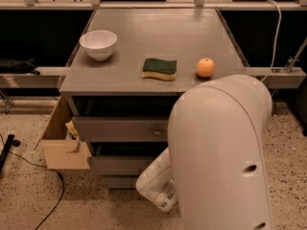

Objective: Close middle drawer

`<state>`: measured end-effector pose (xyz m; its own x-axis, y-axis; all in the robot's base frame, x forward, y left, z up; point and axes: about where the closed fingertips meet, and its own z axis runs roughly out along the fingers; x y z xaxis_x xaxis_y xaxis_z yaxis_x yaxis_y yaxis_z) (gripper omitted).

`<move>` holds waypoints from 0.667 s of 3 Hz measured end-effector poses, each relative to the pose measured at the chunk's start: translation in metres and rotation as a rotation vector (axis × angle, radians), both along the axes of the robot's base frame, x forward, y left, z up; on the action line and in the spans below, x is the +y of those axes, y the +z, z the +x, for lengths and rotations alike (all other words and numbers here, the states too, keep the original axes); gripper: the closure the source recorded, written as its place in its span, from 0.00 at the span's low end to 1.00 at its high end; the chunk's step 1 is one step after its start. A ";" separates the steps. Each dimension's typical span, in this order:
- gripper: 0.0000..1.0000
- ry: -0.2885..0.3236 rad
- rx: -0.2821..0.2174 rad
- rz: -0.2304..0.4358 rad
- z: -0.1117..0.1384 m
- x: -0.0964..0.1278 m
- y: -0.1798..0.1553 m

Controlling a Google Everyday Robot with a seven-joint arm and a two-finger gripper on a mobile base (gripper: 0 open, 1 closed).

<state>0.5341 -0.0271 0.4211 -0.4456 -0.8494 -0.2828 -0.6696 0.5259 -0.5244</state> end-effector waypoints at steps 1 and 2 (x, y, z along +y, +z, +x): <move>0.00 0.000 0.000 0.000 0.000 0.000 0.000; 0.15 0.000 0.000 0.000 0.000 0.000 0.000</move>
Offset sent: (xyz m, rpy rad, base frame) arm 0.0000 0.0000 0.0000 0.0000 0.0000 0.0000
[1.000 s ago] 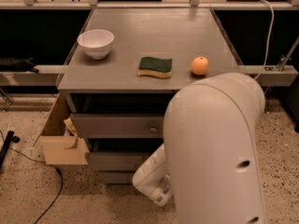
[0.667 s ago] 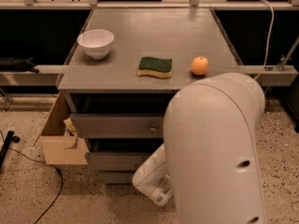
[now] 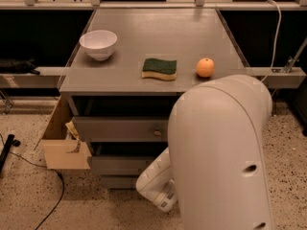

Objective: Close middle drawer

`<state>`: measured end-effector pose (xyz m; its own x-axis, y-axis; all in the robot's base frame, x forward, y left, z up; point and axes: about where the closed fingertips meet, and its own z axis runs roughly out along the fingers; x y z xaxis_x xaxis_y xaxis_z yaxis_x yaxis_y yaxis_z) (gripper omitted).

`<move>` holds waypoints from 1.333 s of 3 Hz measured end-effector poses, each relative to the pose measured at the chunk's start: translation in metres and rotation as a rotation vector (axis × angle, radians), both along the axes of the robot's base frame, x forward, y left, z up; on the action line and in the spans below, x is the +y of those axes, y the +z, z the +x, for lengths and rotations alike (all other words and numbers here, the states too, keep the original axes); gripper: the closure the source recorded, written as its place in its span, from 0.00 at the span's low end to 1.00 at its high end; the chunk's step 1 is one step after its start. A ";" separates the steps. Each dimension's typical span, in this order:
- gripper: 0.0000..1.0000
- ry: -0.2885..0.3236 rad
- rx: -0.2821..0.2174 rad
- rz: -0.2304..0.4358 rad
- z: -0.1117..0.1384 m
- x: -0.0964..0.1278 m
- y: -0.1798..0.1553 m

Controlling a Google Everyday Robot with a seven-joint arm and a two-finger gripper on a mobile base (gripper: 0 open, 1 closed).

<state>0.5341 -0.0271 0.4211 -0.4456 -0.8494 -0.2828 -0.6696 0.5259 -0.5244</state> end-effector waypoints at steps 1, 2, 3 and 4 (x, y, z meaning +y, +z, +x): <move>0.38 -0.016 0.008 -0.006 0.001 -0.002 -0.001; 0.61 -0.035 0.018 0.007 0.006 -0.006 -0.002; 0.85 -0.113 0.047 0.164 0.024 -0.004 -0.018; 1.00 -0.144 0.114 0.369 0.015 0.034 -0.039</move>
Offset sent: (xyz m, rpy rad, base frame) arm 0.0146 -0.0097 -0.0038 0.0372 0.0350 -0.0597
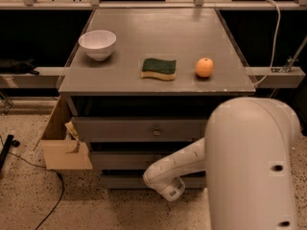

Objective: Close middle drawer

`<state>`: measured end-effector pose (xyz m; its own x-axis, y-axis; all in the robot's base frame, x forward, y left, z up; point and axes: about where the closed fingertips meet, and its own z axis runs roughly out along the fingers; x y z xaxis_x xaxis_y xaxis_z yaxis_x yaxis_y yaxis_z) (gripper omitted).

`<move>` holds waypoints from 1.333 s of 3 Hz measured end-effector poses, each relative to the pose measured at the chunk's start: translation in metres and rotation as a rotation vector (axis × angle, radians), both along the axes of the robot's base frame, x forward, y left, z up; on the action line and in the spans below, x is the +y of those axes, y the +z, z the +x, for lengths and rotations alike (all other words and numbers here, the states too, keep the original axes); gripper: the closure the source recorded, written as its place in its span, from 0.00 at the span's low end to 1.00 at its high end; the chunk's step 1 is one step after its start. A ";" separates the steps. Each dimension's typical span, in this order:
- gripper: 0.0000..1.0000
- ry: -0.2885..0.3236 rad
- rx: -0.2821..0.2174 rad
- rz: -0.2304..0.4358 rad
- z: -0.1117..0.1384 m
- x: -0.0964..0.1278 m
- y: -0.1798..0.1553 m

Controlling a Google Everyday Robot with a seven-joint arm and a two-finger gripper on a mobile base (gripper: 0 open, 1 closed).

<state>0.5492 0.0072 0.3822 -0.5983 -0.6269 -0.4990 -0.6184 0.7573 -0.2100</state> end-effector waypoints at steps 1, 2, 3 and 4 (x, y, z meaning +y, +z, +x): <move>1.00 0.030 0.001 0.250 0.022 0.038 0.000; 0.82 0.044 -0.032 0.314 0.036 0.023 0.012; 0.57 0.046 -0.024 0.303 0.031 0.021 0.010; 0.35 0.046 -0.024 0.303 0.031 0.021 0.010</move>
Offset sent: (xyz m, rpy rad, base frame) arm 0.0176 0.0330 -0.0014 0.2074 0.0053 0.0181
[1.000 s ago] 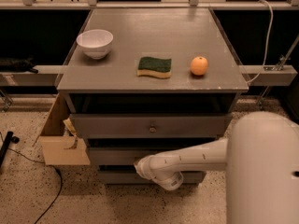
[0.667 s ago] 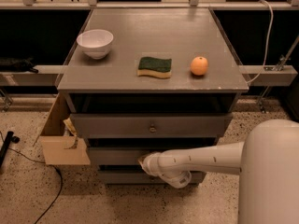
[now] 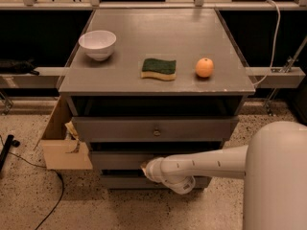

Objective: Close middle drawer

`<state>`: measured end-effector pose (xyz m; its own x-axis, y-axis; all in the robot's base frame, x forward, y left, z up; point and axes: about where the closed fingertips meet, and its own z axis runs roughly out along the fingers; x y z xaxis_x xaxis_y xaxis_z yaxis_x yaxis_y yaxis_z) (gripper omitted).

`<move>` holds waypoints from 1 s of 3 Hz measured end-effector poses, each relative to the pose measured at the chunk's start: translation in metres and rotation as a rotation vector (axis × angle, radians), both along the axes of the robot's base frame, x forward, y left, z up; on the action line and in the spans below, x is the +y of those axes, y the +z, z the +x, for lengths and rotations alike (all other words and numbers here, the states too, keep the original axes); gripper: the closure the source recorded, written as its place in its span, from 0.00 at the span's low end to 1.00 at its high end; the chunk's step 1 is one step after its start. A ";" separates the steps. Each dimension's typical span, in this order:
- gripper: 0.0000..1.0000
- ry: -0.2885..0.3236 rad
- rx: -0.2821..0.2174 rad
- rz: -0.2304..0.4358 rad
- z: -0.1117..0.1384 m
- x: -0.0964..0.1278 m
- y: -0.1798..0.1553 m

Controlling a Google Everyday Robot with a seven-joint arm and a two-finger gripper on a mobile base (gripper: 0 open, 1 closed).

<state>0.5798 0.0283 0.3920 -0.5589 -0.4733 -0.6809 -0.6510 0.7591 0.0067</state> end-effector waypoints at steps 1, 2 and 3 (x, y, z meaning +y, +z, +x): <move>0.04 0.000 0.000 0.000 0.000 0.000 0.000; 0.00 0.000 0.000 0.000 0.000 0.000 0.000; 0.00 0.000 0.000 0.000 0.000 0.000 0.000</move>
Offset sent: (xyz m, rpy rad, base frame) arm 0.0000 0.0000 0.0000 0.0000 0.0000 0.0000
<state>0.5797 0.0284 0.3920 -0.5589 -0.4733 -0.6809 -0.6511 0.7590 0.0068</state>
